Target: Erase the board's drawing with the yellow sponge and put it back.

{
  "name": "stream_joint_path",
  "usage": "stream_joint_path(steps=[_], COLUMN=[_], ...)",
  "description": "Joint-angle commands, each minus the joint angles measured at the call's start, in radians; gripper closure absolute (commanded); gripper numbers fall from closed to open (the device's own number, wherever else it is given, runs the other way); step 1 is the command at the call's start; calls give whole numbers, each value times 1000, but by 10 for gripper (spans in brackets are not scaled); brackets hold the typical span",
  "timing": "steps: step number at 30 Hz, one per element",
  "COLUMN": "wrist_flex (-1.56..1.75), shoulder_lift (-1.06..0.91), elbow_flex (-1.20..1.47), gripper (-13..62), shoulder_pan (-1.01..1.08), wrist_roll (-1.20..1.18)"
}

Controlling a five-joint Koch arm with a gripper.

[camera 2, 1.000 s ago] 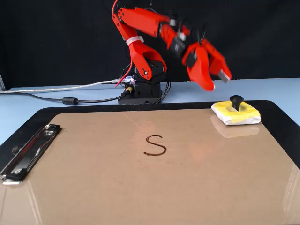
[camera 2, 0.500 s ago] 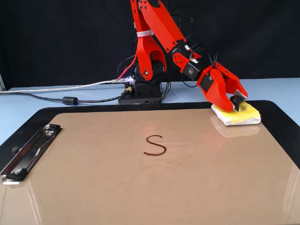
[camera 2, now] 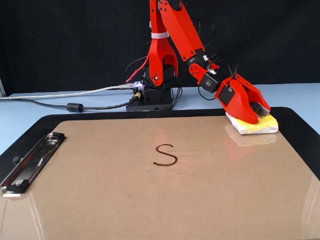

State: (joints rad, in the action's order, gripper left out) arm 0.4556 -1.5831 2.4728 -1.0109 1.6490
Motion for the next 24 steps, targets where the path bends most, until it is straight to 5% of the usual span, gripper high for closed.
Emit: stream_joint_path(steps=[1,6,10,13,20,24], wrist_flex=[58,60,58,58,60,60], shoulder_lift=[-12,-21,-20,-20,-21,-21], elbow_flex=[-8,2,3,9,34,35], gripper=[376,396,200,167,185,365], shoulder_pan=[-14,-15,-18,-18,-18,-15], wrist_roll=[2,2,3,3,2,2])
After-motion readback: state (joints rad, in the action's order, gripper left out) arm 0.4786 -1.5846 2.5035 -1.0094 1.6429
